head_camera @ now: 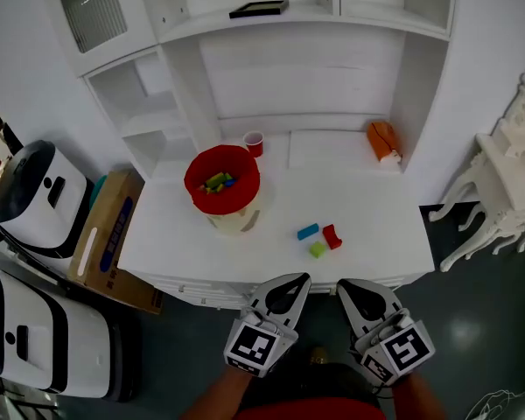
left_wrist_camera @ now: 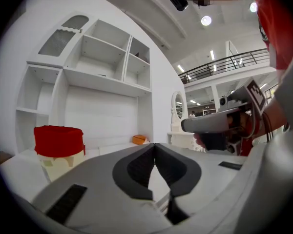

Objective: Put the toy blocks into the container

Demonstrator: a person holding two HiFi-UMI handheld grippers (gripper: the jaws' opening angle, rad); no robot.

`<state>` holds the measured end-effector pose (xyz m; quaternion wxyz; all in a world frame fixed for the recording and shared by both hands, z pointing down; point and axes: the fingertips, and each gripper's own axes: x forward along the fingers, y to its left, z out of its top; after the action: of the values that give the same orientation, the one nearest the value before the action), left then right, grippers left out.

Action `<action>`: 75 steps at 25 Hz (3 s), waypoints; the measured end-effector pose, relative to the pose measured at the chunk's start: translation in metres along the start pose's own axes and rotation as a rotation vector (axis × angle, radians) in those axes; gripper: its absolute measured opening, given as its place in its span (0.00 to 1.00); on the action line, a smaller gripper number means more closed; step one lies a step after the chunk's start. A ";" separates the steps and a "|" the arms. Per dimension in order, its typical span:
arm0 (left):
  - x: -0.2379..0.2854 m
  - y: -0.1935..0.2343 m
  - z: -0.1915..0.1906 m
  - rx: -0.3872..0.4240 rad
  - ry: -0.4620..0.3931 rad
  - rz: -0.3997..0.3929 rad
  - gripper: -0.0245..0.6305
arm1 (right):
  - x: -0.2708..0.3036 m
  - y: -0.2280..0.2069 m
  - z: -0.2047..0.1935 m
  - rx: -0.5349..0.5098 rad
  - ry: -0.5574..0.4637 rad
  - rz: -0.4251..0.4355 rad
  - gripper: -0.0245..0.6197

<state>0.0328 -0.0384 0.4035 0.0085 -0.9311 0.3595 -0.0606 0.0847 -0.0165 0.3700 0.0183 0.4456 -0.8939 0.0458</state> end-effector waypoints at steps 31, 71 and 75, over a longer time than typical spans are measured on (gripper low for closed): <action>0.140 0.048 -0.155 0.014 0.485 -0.027 0.30 | 0.029 -0.107 -0.036 0.107 0.097 -0.137 0.06; 0.062 0.126 0.014 -0.138 -0.002 0.044 0.05 | 0.106 -0.128 -0.116 0.104 0.348 -0.228 0.16; 0.064 0.099 -0.004 -0.166 0.047 -0.013 0.05 | 0.108 -0.133 -0.158 0.098 0.488 -0.230 0.30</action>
<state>0.0133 -0.1542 0.4085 -0.0775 -0.9293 0.3573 -0.0526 0.1247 -0.1667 0.5435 0.2167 0.5204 -0.8032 0.1927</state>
